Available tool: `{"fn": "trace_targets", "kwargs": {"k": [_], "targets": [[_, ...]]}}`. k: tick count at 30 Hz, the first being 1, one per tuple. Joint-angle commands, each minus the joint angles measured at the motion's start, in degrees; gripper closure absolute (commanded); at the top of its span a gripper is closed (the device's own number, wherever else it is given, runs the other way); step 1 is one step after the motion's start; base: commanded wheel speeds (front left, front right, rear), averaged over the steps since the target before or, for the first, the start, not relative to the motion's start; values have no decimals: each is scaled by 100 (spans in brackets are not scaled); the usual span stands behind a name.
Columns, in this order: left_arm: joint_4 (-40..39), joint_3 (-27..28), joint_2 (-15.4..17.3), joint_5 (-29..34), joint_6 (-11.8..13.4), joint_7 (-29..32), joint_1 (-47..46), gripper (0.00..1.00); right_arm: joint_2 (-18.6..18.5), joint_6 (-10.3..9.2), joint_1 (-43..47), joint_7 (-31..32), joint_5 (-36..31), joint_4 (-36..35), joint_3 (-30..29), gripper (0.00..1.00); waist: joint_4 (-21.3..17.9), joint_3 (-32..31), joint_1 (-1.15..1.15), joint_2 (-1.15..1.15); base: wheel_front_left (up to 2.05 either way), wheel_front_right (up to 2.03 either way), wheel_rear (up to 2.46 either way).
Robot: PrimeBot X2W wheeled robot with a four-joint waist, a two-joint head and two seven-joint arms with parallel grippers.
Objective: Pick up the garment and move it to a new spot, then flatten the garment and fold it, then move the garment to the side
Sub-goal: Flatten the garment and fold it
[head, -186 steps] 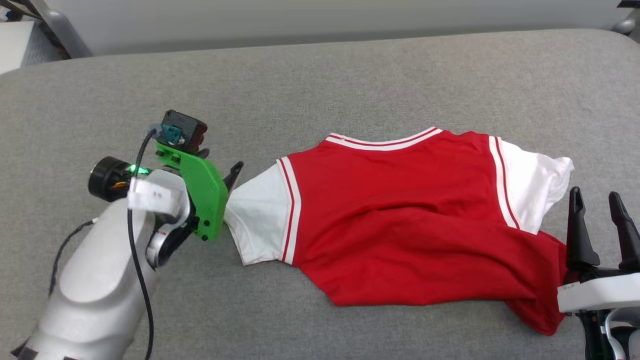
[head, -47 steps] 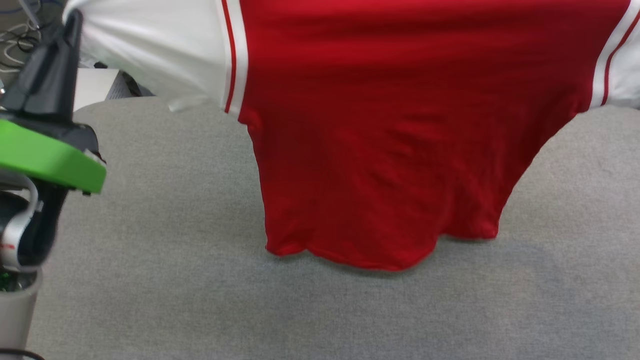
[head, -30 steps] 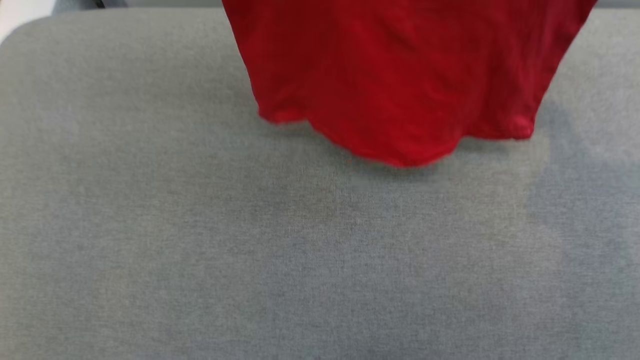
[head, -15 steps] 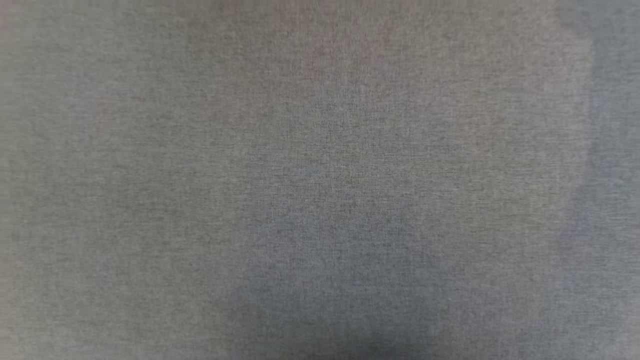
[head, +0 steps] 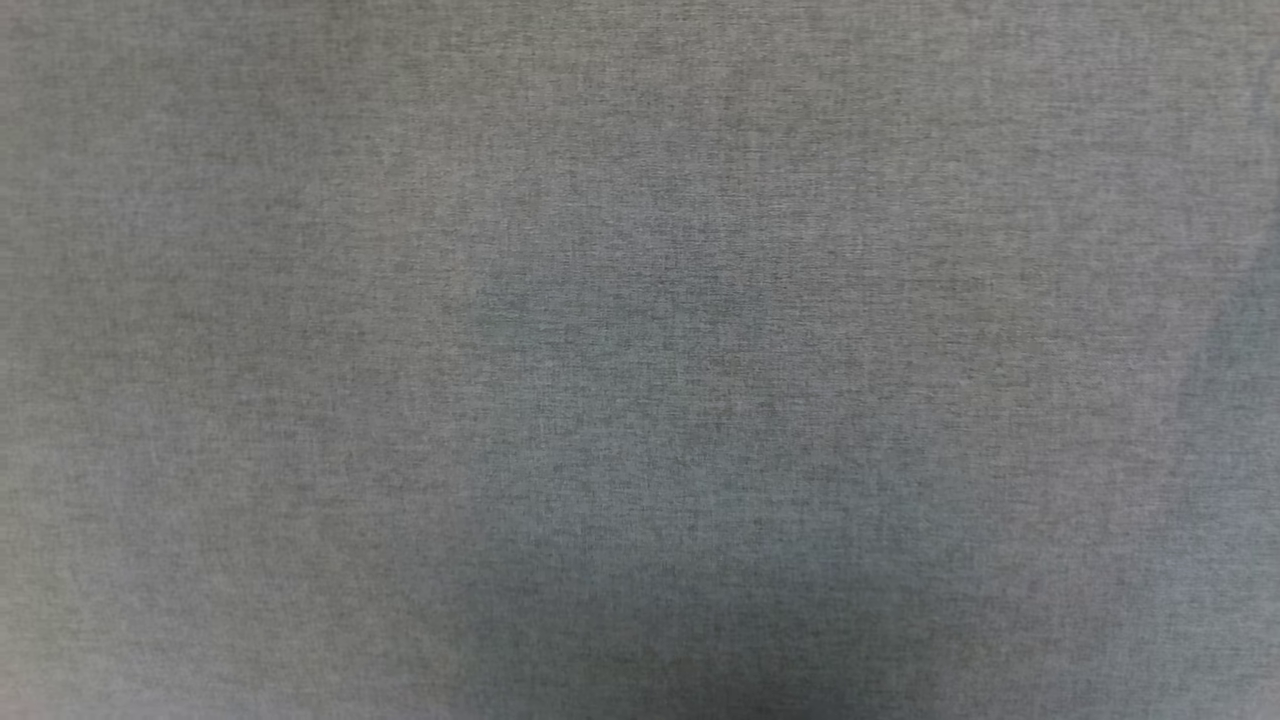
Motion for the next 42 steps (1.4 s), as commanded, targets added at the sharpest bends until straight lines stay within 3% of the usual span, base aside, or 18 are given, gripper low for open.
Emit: {"fn": "trace_targets", "kwargs": {"k": [1, 14, 28, 42], "targets": [[61, -41, -59, -105, -18, -100, 192, 100, -12, -11, 150, -79, 84, 52, 71, 100, 48, -2, -1, 0, 0, 0, 0], [109, -602, -437, -922, -30, -367, 2364, 100, -207, -11, 2245, -384, 970, 91, 748, 100, 108, -934, -1, 0, 0, 0, 0], [24, -1003, -328, -1619, -31, -377, 5371, 100, -388, -11, 5196, -276, 1944, -247, 1314, 100, 54, -2719, -1, 0, 0, 0, 0], [-30, -953, -280, -1899, -26, -378, 7320, 100, -596, -11, 7000, -418, 2146, -525, 1444, 100, -32, -3765, -1, 0, 0, 0, 0]]}}
